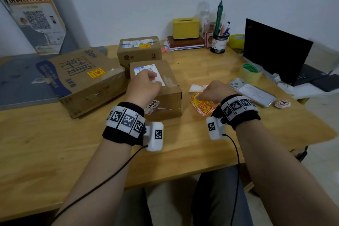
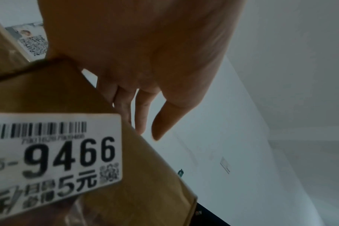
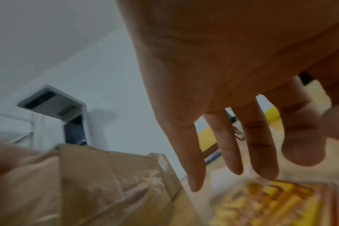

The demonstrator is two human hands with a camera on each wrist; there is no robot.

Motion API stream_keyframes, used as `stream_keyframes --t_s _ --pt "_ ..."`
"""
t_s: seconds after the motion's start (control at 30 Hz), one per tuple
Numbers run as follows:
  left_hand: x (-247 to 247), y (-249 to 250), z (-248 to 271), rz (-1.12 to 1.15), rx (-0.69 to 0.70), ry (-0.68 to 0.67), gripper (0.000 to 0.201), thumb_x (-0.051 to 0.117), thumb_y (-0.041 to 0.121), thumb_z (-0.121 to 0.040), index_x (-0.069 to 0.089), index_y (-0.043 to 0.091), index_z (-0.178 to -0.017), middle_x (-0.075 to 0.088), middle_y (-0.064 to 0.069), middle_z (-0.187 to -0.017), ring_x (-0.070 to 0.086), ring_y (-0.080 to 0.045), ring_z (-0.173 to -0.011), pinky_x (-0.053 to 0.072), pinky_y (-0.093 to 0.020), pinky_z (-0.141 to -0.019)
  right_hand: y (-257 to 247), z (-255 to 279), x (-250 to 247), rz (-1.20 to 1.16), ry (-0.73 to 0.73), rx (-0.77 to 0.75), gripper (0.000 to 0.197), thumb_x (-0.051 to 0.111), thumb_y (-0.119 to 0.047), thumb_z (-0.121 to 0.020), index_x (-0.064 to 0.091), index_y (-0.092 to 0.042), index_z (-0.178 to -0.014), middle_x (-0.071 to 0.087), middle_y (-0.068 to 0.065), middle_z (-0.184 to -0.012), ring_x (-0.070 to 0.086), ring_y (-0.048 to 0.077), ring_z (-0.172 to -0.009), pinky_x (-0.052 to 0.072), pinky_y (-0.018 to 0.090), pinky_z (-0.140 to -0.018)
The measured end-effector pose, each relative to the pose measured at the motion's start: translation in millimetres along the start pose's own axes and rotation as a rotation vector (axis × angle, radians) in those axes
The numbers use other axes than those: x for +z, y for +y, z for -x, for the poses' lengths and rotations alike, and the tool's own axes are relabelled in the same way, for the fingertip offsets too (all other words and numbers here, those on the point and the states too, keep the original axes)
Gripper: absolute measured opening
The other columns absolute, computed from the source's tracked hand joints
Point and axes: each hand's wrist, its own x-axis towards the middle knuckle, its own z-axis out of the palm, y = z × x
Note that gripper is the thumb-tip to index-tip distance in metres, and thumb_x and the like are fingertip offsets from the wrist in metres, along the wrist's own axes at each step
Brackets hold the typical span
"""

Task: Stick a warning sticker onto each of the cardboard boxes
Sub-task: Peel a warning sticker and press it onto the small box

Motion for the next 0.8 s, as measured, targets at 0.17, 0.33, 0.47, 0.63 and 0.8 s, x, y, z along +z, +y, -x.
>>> stream_keyframes --t_s 0.17,0.33,0.47,0.63,0.8 --pt "-2.5 0.8 -9.1 0.019 0.0 -0.057 0.049 0.073 0.014 -0.088 0.059 0.018 -0.135 0.056 0.004 -0.134 0.052 -0.015 -0.119 0.037 -0.023 -0.09 3.4 -14.4 6.7 -0.05 -0.084 0.045 0.066 0.093 -0.04 -0.068 0.07 -0.003 -0.118 0.072 0.009 -0.101 0.068 0.026 -0.09 0.055 0.034 -0.074" --pt "-4.2 -2.8 -16.6 0.072 -0.017 -0.103 0.047 0.075 0.013 -0.087 0.063 0.022 -0.131 0.049 0.007 -0.118 0.052 -0.019 -0.113 0.045 -0.034 -0.101 5.1 -19.3 7.8 -0.035 -0.099 0.04 0.068 0.096 -0.034 -0.065 0.07 0.0 -0.118 0.075 0.011 -0.099 0.071 0.028 -0.092 0.056 0.036 -0.074" --pt "-4.0 -4.1 -21.0 0.092 -0.002 -0.123 0.044 0.075 0.012 -0.087 0.065 0.022 -0.129 0.052 0.005 -0.12 0.054 -0.02 -0.111 0.047 -0.036 -0.101 5.0 -17.6 5.3 -0.049 -0.093 0.022 0.055 0.094 -0.027 -0.072 0.073 0.002 -0.115 0.07 0.012 -0.09 0.07 0.028 -0.091 0.056 0.038 -0.083" --pt "-5.2 -6.8 -24.1 0.094 0.006 -0.144 0.042 0.075 0.015 -0.087 0.067 0.027 -0.126 0.052 0.005 -0.122 0.055 -0.019 -0.109 0.048 -0.031 -0.089 6.2 -14.2 3.3 -0.076 -0.091 0.005 0.05 0.092 -0.021 -0.075 0.074 0.004 -0.115 0.066 0.011 -0.089 0.062 0.024 -0.085 0.054 0.037 -0.083" --pt "-6.6 -8.3 -25.9 0.083 0.009 -0.16 0.04 0.075 0.017 -0.088 0.068 0.029 -0.125 0.052 0.004 -0.125 0.055 -0.019 -0.109 0.048 -0.029 -0.086 1.1 -11.5 1.1 -0.141 -0.01 0.039 0.036 0.089 -0.025 -0.077 0.075 -0.003 -0.101 0.07 0.009 -0.085 0.064 0.024 -0.077 0.052 0.033 -0.07"
